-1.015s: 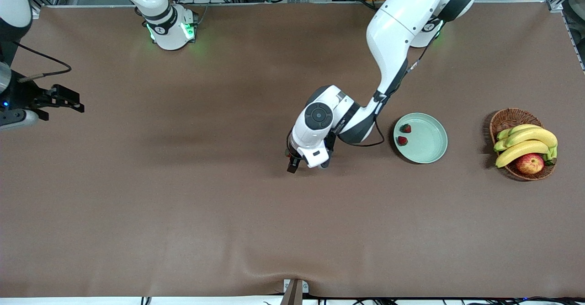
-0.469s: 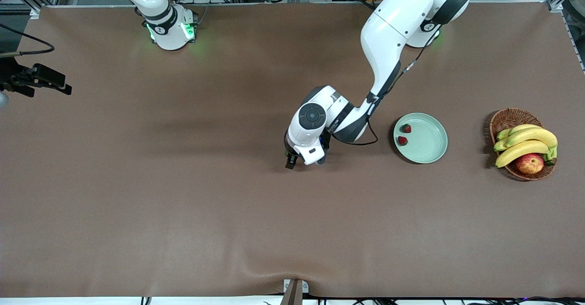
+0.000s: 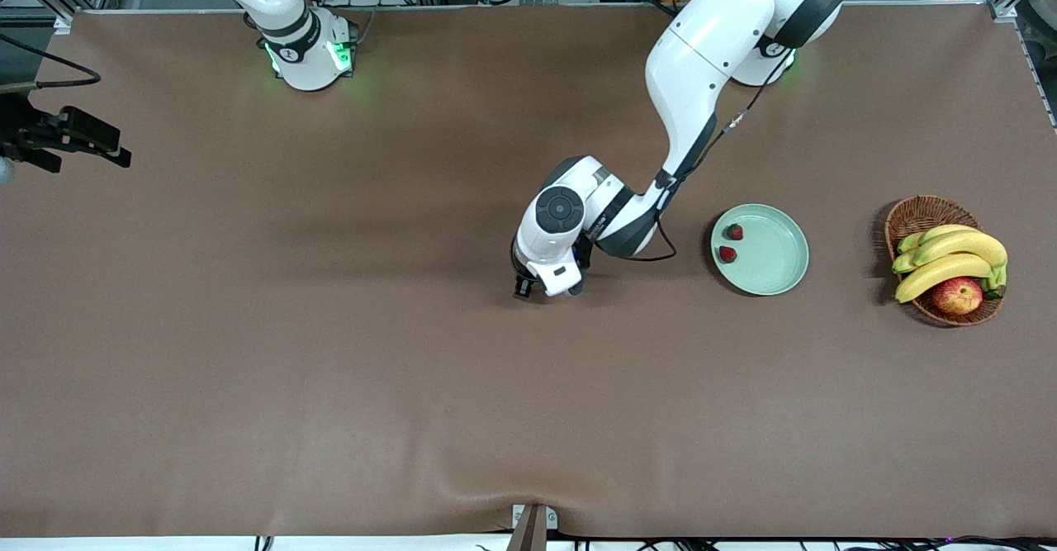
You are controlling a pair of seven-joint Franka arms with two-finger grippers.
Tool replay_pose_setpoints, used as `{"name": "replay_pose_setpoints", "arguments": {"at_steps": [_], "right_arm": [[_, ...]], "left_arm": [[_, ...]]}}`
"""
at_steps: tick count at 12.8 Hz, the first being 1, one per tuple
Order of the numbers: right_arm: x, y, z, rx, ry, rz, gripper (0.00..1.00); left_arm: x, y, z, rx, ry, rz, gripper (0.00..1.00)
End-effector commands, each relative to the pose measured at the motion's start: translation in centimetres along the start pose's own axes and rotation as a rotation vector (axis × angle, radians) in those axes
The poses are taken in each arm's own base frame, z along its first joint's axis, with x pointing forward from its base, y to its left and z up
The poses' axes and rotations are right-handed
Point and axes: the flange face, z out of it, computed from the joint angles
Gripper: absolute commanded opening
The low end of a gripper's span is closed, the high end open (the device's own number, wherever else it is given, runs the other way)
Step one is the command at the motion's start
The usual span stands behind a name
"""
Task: Collect all strawberries into plate
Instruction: 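Grasp the last strawberry with the left gripper while the right gripper retracts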
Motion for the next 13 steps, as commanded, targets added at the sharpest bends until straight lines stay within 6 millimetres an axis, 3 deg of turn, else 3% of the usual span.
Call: {"name": "replay_pose_setpoints", "arguments": {"at_steps": [1,2,3,4,7,10,13], "right_arm": [[-0.3,0.1,-0.7,-0.026,0.001,0.018,1.00],[-0.3,0.1,-0.6,-0.025,-0.002,0.018,1.00],[-0.2,0.2,-0.8,-0.028,0.010,0.018,1.00],[-0.1,0.4,-2.1,-0.032,0.036,0.022,1.00],[-0.5,3.3,-2.8,-0.026,0.050,0.065,1.00],[-0.2,2.2,-2.8,-0.028,0.053,0.046,1.00],[-0.1,1.5,-2.8,-0.032,0.054,0.031,1.00]], "left_arm": [[-0.4,0.5,0.1,-0.016,-0.010,-0.003,0.33],[-0.5,0.7,-0.3,-0.024,-0.007,0.008,0.04],[-0.3,1.1,-1.4,-0.038,-0.010,0.028,0.00],[-0.2,1.7,-3.3,-0.055,-0.013,0.034,0.00],[1.9,3.6,-10.1,-0.075,-0.004,0.061,0.00],[3.3,4.3,-18.6,-0.107,0.017,0.172,0.00],[7.1,4.8,-25.8,-0.108,0.051,0.302,0.00]]}}
